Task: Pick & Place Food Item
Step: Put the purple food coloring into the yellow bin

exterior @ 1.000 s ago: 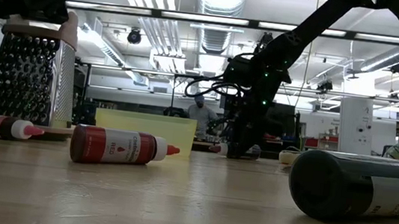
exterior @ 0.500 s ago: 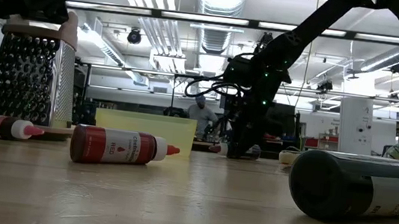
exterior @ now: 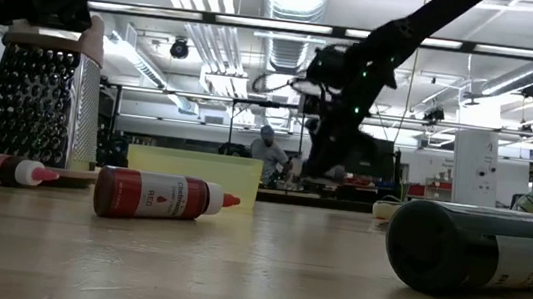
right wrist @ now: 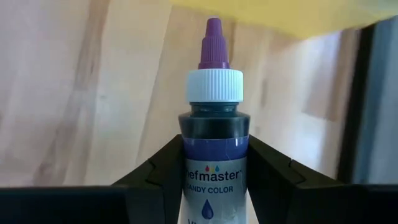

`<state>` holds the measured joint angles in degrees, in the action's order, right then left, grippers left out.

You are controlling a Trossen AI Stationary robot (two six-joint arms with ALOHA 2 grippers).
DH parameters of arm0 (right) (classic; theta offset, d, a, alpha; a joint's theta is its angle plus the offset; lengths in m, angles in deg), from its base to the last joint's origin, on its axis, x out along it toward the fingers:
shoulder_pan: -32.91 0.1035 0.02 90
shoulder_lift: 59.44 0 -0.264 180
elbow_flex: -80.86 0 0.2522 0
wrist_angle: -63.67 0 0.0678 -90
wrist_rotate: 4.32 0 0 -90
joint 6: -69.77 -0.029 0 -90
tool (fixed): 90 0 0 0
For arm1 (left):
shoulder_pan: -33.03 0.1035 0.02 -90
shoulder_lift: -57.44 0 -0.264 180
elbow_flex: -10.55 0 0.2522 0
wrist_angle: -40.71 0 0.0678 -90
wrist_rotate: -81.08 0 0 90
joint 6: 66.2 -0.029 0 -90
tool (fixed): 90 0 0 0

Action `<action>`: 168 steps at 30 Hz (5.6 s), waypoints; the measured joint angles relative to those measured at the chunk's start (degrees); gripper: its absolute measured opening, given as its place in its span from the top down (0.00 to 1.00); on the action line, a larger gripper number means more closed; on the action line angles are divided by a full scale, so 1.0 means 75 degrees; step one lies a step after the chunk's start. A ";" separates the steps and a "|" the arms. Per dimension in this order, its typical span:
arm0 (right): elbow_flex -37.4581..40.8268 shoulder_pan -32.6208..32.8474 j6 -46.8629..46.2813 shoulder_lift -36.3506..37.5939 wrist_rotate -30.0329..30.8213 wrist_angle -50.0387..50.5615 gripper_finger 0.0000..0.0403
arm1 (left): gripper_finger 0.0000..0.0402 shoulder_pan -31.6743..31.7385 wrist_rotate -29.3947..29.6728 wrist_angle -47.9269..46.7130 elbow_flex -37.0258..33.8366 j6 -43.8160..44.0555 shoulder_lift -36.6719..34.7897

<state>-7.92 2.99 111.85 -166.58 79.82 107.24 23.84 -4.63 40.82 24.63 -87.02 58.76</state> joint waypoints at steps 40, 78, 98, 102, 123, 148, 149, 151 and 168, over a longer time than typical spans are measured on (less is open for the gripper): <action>-0.1590 0.1547 -0.2040 0.0297 -0.1828 -0.1398 0.66 | 0.97 0.0000 -0.0003 -0.0035 -0.0003 -0.0003 0.0032; -0.1583 0.1747 -0.2607 -0.2076 -0.1812 -0.2554 0.66 | 0.97 0.0002 0.0003 -0.0030 -0.0002 0.0000 0.0087; -0.1589 0.1785 -0.2608 -0.2367 -0.1829 -0.2591 0.66 | 0.97 0.0000 0.0003 -0.0033 -0.0003 -0.0003 0.0087; -0.1589 0.1791 -0.2614 -0.2367 -0.1832 -0.2586 0.66 | 0.97 0.0000 0.0003 -0.0032 -0.0003 -0.0003 0.0087; -0.1595 0.1788 -0.3026 -0.2376 -0.1908 -0.2163 0.66 | 0.97 0.0000 0.0002 -0.0033 -0.0001 -0.0003 0.0087; -0.1589 0.1788 -0.3188 -0.2376 -0.1878 -0.1964 0.64 | 0.97 0.0000 0.0003 -0.0032 -0.0002 -0.0003 0.0087; -0.1589 0.1788 -0.3187 -0.2376 -0.1871 -0.1971 0.63 | 0.97 0.0001 0.0003 -0.0031 -0.0003 -0.0001 0.0087; -0.1589 0.1788 -0.3149 -0.2376 -0.1855 -0.1974 0.60 | 0.97 0.0000 0.0003 -0.0033 -0.0003 -0.0002 0.0087; -0.1583 0.1788 -0.3152 -0.2376 -0.1860 -0.2037 0.51 | 0.97 0.0002 0.0003 -0.0033 -0.0003 -0.0001 0.0087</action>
<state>-19.79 16.40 88.21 -184.40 65.87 91.96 23.86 -4.61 40.57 24.61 -87.03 59.42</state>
